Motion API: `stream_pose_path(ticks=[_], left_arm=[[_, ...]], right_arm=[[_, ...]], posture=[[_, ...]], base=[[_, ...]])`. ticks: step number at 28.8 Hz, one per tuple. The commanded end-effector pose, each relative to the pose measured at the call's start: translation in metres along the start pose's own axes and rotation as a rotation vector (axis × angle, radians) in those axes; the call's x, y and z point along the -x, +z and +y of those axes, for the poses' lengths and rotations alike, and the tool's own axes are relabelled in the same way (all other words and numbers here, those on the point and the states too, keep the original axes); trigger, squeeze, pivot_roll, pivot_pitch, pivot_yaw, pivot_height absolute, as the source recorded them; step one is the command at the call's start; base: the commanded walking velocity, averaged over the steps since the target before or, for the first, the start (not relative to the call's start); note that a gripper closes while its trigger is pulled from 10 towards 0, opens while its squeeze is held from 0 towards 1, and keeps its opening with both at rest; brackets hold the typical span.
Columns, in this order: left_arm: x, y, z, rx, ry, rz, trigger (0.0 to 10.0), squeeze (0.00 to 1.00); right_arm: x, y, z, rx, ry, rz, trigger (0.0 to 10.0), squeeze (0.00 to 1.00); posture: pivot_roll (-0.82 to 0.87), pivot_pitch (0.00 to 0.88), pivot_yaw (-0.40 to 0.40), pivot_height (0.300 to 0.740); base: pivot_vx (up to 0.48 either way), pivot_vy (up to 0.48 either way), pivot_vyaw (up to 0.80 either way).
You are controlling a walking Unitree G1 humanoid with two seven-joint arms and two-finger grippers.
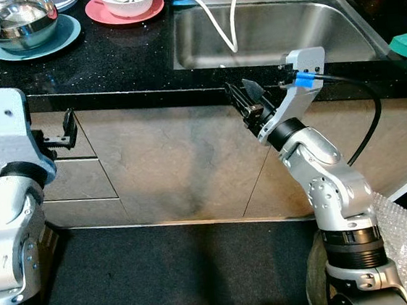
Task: Kitchen organization
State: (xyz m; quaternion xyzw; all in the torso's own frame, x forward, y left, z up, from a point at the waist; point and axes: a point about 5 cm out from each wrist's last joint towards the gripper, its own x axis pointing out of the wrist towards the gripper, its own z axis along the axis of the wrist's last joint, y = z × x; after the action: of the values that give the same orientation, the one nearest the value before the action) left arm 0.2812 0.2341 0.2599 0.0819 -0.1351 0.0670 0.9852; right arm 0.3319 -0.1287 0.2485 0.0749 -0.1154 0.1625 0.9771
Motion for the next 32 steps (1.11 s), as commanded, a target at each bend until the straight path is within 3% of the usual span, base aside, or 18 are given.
stream_pose_path(ticks=[1,8,12,32], left_arm=[[-0.001,-0.001,-0.005,0.007,-0.032,-0.012,10.0,0.00],[-0.003,0.000,-0.019,0.051,-0.131,-0.034,10.0,0.00],[-0.005,-0.009,-0.020,0.020,-0.123,0.013,10.0,0.00],[-0.012,-0.008,-0.019,0.020,-0.087,0.002,10.0,0.00]], right_arm=[[0.000,-0.002,-0.006,0.017,-0.048,0.001,10.0,0.00],[0.001,-0.002,-0.018,0.105,-0.146,-0.025,10.0,0.00],[0.002,-0.005,-0.021,0.108,-0.173,-0.023,10.0,0.00],[0.001,-0.009,-0.028,0.109,-0.212,-0.019,10.0,0.00]], posture=[[0.06,0.131,-0.040,0.740],[0.06,0.132,-0.019,0.740],[0.06,0.129,-0.004,0.740],[0.06,0.119,-0.006,0.740]], base=[[0.000,0.000,0.00],[0.000,0.000,0.00],[0.000,0.000,0.00],[0.000,0.000,0.00]])
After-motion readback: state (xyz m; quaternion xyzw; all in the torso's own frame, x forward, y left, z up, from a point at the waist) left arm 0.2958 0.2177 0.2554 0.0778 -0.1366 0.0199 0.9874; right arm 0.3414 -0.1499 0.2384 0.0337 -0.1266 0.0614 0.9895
